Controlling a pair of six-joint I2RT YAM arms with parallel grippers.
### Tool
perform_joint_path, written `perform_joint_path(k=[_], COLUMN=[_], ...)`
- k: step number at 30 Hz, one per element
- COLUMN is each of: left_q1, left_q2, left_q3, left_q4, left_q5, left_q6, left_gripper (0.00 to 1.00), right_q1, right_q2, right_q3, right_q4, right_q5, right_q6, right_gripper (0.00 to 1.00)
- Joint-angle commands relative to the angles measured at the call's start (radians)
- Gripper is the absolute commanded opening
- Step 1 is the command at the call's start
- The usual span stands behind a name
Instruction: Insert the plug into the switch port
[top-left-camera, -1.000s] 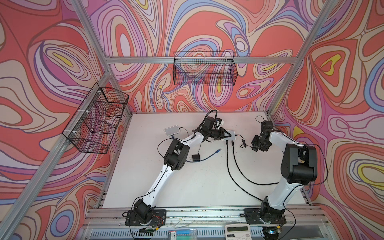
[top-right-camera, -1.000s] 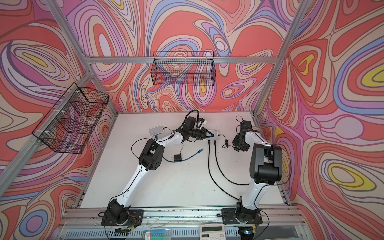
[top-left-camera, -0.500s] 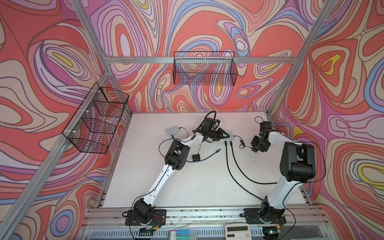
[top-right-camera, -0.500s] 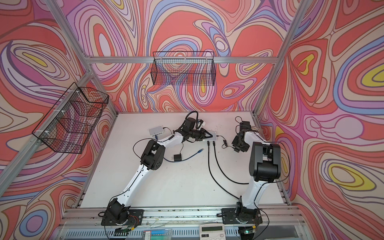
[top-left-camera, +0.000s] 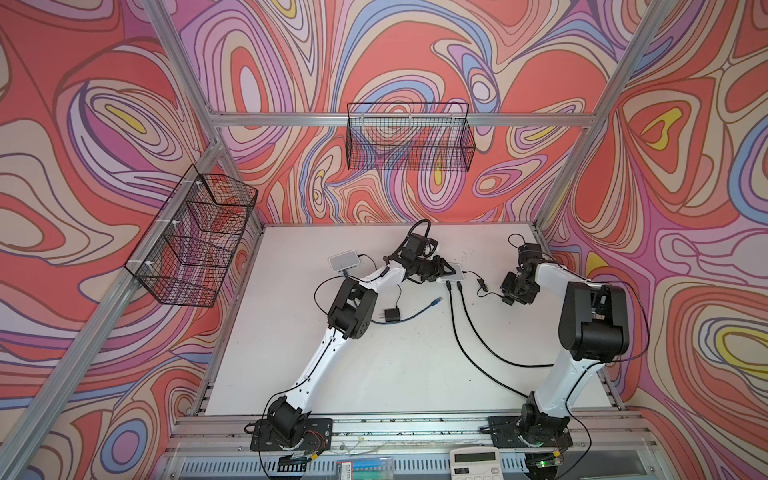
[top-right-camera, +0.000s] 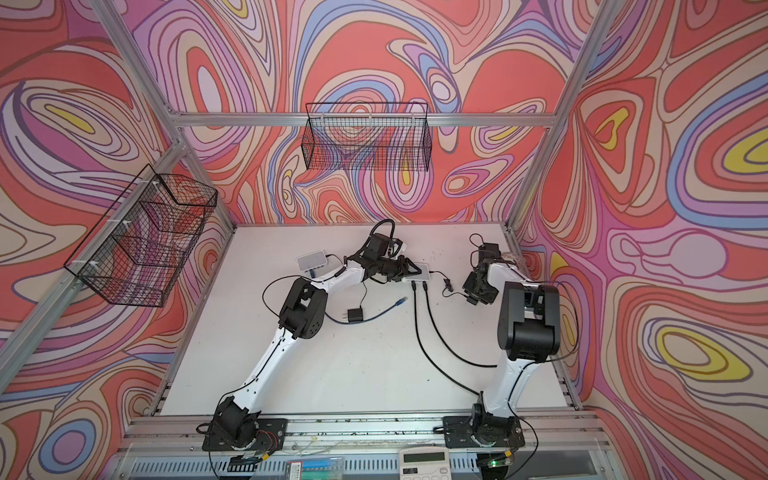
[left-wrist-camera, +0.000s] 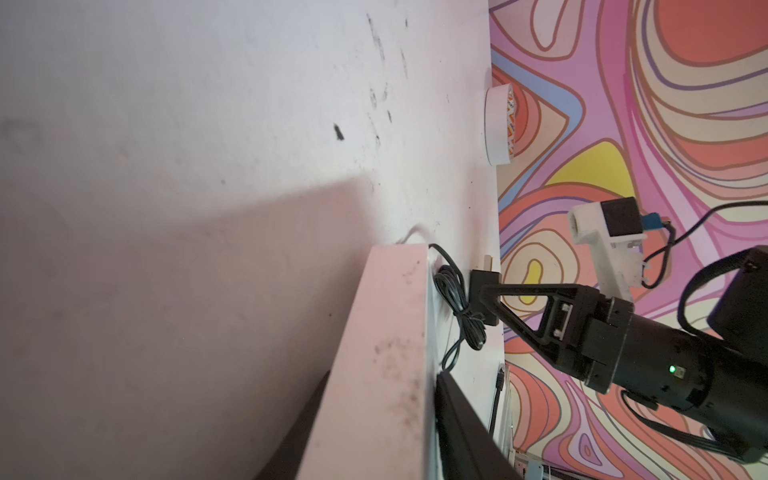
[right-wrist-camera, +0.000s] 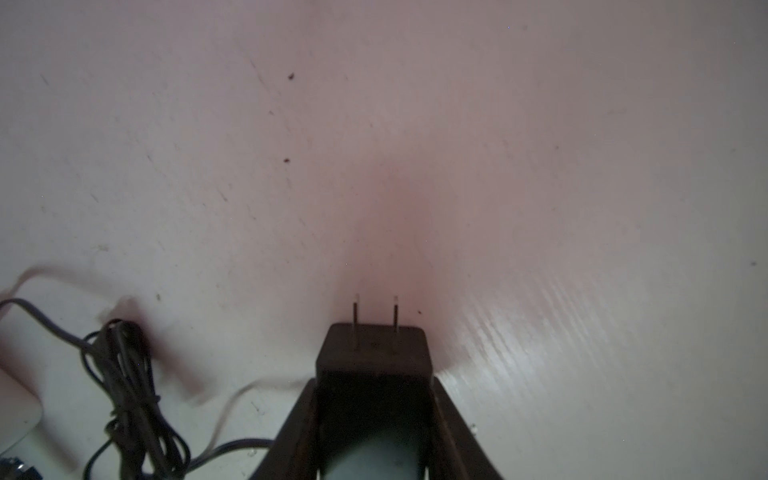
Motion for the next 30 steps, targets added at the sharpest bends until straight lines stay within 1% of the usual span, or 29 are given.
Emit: perform_joint_path(k=[1,3,6,10,11,12,14,15,16,17,18,21,26,30], left_q1=[0.022,0.023,0.024,0.024,0.024,0.024,0.024,0.025,0.026,0.027,0.028,0.035,0.049,0.057], left_q2=[-0.012,-0.019,-0.023,-0.024,-0.024,-0.024,-0.027,-0.028,-0.029,-0.033,-0.037,-0.053,-0.103,-0.122], left_q3=[-0.006,-0.004,0.015,0.016,0.016,0.017,0.017,0.018,0.02,0.02,0.019,0.014,-0.024,-0.044], left_q4=[-0.2,-0.223,-0.296,-0.318,-0.326,-0.333,-0.347,-0.357,-0.366,-0.378,-0.393,-0.432,-0.481,-0.494], left_q5=[-0.115,-0.132,-0.187,-0.206,-0.209,-0.211,-0.222,-0.23,-0.236,-0.247,-0.26,-0.288,-0.354,-0.366], left_q6=[0.054,0.06,0.062,0.039,0.036,0.032,0.031,0.029,0.028,0.027,0.027,0.03,0.038,0.04], left_gripper=[0.45,0.47,0.51,0.56,0.81,0.94,0.95,0.97,1.0,1.0,1.0,1.0,1.0,1.0], right_q1=[-0.003,-0.003,-0.003,-0.003,-0.003,-0.003,-0.003,-0.003,-0.003,-0.003,-0.003,-0.003,-0.003,-0.003], right_q2=[0.004,0.006,0.009,0.003,0.003,0.004,0.007,0.01,0.012,0.014,0.015,0.01,0.002,-0.001], right_q3=[-0.018,-0.024,-0.026,-0.029,-0.029,-0.029,-0.026,-0.024,-0.023,-0.023,-0.024,-0.029,-0.034,-0.032], right_q4=[0.018,0.023,0.025,0.025,0.024,0.024,0.024,0.024,0.024,0.025,0.028,0.029,0.035,0.033], right_q5=[-0.01,-0.014,-0.027,-0.04,-0.042,-0.045,-0.047,-0.053,-0.053,-0.058,-0.061,-0.064,-0.077,-0.088], right_q6=[0.008,0.005,0.0,-0.011,-0.014,-0.016,-0.02,-0.021,-0.025,-0.023,-0.024,-0.028,-0.027,-0.025], right_gripper=[0.11,0.11,0.11,0.13,0.14,0.15,0.19,0.23,0.25,0.28,0.37,0.45,0.48,0.55])
